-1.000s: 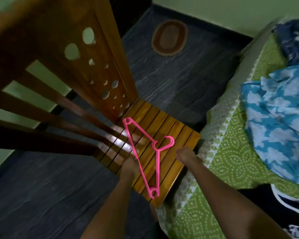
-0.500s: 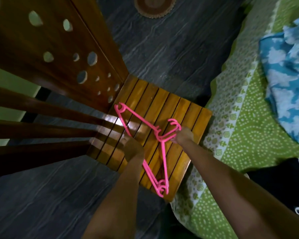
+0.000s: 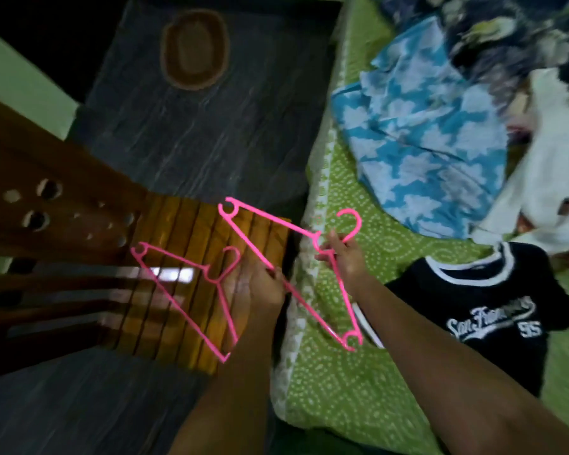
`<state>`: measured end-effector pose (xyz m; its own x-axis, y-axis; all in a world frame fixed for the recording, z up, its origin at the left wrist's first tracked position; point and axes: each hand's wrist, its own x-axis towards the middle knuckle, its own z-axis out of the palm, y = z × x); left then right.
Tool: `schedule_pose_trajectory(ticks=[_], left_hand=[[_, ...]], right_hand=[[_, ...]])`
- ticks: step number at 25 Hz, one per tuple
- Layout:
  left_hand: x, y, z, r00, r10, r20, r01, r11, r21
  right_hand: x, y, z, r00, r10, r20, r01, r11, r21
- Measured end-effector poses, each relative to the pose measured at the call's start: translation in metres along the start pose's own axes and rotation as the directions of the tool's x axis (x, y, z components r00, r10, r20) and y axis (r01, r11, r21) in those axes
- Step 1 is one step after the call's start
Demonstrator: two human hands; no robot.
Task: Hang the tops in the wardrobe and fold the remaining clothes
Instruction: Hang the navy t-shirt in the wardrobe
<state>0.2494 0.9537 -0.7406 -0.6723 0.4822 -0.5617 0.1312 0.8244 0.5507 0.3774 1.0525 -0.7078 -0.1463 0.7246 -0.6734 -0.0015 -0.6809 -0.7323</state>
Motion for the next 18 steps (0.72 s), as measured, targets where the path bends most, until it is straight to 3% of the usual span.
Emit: schedule_pose_trajectory(ticks=[3, 6, 7, 8, 9, 10, 12, 16, 18], left_hand=[[-0.066, 0.054, 0.1, 0.977, 0.154, 0.147, -0.139, 0.985, -0.107], [-0.129, 0.11, 0.196, 0.898, 0.296, 0.325, -0.222, 0.944, -0.246], [-0.144, 0.125, 0.223, 0.832, 0.377, 0.407, -0.32, 0.925, -0.203], [-0.156, 0.136, 0.243, 0.734, 0.446, 0.512, -0.492, 0.869, -0.053], [-0.164, 0.142, 0.262, 0.639, 0.463, 0.614, -0.672, 0.725, 0.152], [-0.163, 0.143, 0.275, 0.608, 0.408, 0.681, -0.767, 0.523, 0.372], [-0.153, 0.144, 0.289, 0.662, 0.343, 0.667, -0.749, 0.253, 0.613], [-0.129, 0.156, 0.299, 0.757, 0.212, 0.618, -0.638, 0.034, 0.769], [-0.124, 0.168, 0.299, 0.81, 0.188, 0.555, -0.57, 0.032, 0.821]], right_hand=[[-0.003, -0.028, -0.129, 0.994, -0.056, -0.097, 0.037, 0.982, -0.186], [-0.001, -0.047, -0.271, 0.975, -0.042, -0.218, 0.015, 0.993, -0.121], [0.001, -0.052, -0.313, 0.965, -0.021, -0.26, 0.008, 0.999, -0.052], [0.005, -0.056, -0.348, 0.956, 0.002, -0.293, 0.003, 1.0, 0.016], [0.008, -0.06, -0.381, 0.947, 0.021, -0.32, -0.001, 0.998, 0.061], [0.011, -0.063, -0.406, 0.939, 0.035, -0.341, -0.011, 0.997, 0.07], [0.019, -0.064, -0.447, 0.934, 0.047, -0.354, -0.036, 0.999, 0.038], [0.031, -0.051, -0.48, 0.955, 0.085, -0.283, -0.087, 0.996, 0.007], [0.033, -0.046, -0.482, 0.968, 0.088, -0.234, -0.095, 0.995, -0.021]])
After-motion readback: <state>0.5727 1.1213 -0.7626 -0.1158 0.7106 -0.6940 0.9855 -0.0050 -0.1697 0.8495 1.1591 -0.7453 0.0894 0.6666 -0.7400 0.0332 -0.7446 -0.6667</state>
